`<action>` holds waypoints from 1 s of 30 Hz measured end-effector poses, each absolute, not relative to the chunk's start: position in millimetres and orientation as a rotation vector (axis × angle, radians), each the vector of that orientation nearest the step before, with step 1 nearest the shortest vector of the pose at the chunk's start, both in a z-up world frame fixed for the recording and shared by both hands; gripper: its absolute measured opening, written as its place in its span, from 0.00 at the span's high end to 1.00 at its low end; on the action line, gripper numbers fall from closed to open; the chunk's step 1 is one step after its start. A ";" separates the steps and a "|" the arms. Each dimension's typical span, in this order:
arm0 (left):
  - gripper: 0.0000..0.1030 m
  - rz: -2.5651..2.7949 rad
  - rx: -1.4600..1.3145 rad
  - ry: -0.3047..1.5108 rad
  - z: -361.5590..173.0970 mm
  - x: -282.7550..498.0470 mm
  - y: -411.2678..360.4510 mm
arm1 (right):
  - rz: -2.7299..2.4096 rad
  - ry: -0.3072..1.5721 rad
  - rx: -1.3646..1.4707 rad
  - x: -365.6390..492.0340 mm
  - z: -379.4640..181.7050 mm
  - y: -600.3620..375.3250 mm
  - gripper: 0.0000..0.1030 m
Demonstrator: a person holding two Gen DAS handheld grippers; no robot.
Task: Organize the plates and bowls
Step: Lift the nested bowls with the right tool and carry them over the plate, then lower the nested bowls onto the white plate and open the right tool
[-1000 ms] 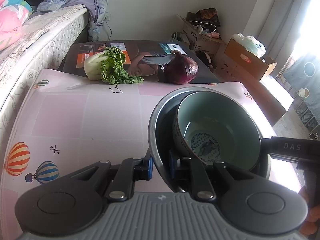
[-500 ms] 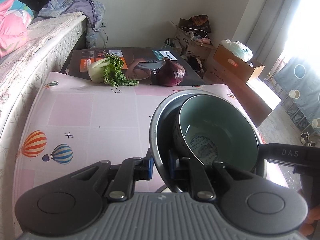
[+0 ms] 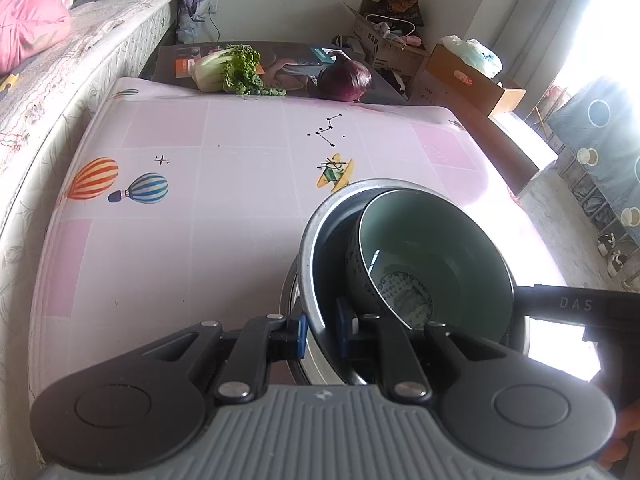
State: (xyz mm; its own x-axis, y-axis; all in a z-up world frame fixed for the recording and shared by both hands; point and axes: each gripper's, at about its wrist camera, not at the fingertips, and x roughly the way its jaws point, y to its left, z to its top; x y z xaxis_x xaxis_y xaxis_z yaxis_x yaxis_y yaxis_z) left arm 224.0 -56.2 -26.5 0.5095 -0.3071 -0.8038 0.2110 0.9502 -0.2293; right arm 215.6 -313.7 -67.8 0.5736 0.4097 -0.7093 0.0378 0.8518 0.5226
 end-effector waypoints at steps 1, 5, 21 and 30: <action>0.86 -0.313 -0.106 0.994 -28.5 221.6 -56.5 | 0.227 0.951 0.523 212.8 -69.6 -312.6 0.90; 0.84 -0.316 -0.097 1.005 -36.8 218.2 -56.4 | 0.211 0.952 0.489 206.3 -73.2 -308.5 0.89; 0.45 -0.309 -0.072 0.823 -1.3 171.3 -35.3 | 0.089 0.836 0.411 177.3 -47.8 -326.6 0.48; 0.00 -0.236 0.066 0.696 22.8 110.2 -23.3 | 0.109 0.651 0.235 96.8 2.9 -309.1 0.07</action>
State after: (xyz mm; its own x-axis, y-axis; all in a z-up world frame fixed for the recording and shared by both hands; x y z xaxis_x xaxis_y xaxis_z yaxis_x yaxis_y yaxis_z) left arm 110.2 -23.3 22.8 0.7419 -0.1931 -0.6421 0.2372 0.9713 -0.0180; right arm 96.8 -309.1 2.9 0.7906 0.1742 -0.5870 -0.0270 0.9677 0.2508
